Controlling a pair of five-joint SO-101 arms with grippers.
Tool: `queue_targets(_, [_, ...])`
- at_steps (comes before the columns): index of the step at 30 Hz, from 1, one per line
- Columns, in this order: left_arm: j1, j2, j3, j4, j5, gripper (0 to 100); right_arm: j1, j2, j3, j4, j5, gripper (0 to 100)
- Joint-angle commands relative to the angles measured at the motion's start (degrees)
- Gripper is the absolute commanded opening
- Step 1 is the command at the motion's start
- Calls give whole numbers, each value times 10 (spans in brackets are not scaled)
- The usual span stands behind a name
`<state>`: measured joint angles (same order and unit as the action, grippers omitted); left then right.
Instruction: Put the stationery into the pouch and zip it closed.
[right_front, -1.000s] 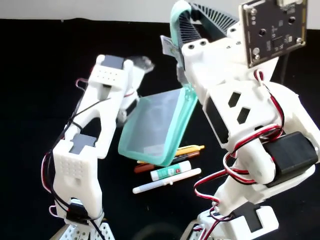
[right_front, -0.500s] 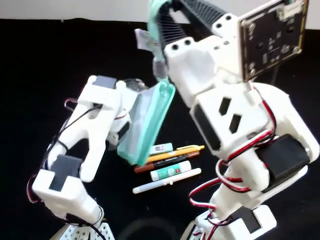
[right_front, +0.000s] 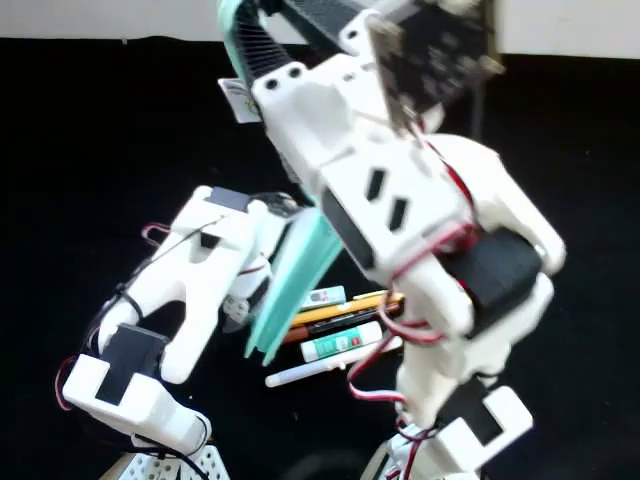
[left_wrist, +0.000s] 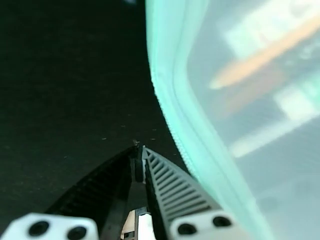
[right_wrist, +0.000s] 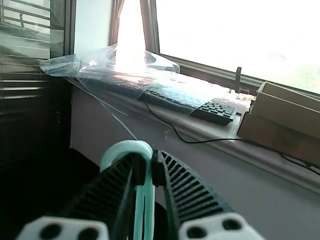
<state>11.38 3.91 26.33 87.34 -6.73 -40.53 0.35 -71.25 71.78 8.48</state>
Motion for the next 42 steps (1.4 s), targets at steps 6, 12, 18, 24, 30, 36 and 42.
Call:
queue_targets(6, [27, -26, 2, 2, 3, 7, 29, 38, -11, -78, 21, 9])
queue_targets(12, [26, -28, 18, 1, 2, 7, 32, 41, -10, -118, 24, 9])
queue_targets(18, [26, -28, 19, 2, 2, 7, 44, 43, -7, -149, 62, 9])
queue_targets(24, [26, -28, 18, 2, 2, 7, 95, 43, -6, -169, 62, 9])
queue_targets(30, [15, -28, 8, -4, 2, 7, 95, 42, 50, -159, 61, 9])
queue_targets(36, [-54, -28, -50, 7, 3, 7, 96, 42, 87, -122, 61, 9])
queue_targets(42, [-59, -29, -112, 92, -35, 7, 159, 42, 120, -114, 61, 9])
